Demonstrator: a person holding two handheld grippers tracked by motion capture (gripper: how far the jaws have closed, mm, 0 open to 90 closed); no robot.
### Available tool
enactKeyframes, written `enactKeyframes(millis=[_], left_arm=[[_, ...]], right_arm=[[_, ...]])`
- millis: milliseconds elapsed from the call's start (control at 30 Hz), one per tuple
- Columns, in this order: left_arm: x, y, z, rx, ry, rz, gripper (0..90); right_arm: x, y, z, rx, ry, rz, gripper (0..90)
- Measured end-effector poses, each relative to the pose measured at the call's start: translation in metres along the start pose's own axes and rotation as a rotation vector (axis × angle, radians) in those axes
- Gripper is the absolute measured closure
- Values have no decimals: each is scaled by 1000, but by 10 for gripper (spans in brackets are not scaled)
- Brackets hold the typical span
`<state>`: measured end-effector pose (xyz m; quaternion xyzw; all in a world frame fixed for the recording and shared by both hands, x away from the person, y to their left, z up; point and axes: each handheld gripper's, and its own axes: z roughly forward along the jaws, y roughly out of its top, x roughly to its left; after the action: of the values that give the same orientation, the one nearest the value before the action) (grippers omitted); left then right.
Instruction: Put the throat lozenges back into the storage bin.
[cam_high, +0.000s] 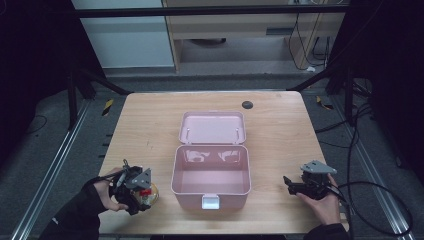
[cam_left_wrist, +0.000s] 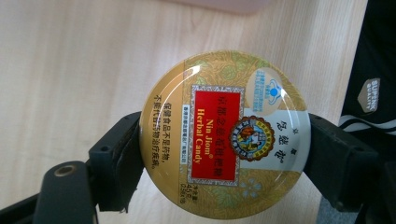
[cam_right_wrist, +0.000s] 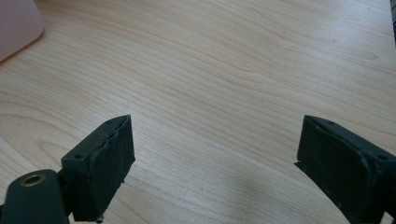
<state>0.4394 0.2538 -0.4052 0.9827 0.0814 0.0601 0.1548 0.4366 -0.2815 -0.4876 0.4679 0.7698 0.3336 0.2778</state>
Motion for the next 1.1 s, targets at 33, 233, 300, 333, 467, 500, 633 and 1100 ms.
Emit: enactKeyframes(millis=[33, 233, 300, 333, 467, 500, 633, 1100], left_arm=[[1, 3, -9, -10, 10, 0, 197], [4, 14, -28, -22, 25, 10, 197], [5, 20, -33, -20, 27, 19, 197], [5, 23, -35, -19, 29, 23, 197], [8, 34, -45, -24, 41, 37, 197], [9, 37, -48, -25, 44, 39, 197], [12, 48, -57, -32, 46, 47, 197], [21, 82, -72, -19, 59, 82, 197]], right_arm=[[0, 0, 0, -2, 0, 2, 113], [0, 0, 0, 1, -2, -2, 113], [0, 0, 0, 2, 0, 1, 113], [0, 0, 1, 2, -1, -2, 113], [0, 0, 0, 2, 0, -4, 113], [0, 0, 0, 2, -1, -4, 113], [0, 0, 1, 2, 0, -5, 113], [0, 0, 0, 0, 2, -6, 113]])
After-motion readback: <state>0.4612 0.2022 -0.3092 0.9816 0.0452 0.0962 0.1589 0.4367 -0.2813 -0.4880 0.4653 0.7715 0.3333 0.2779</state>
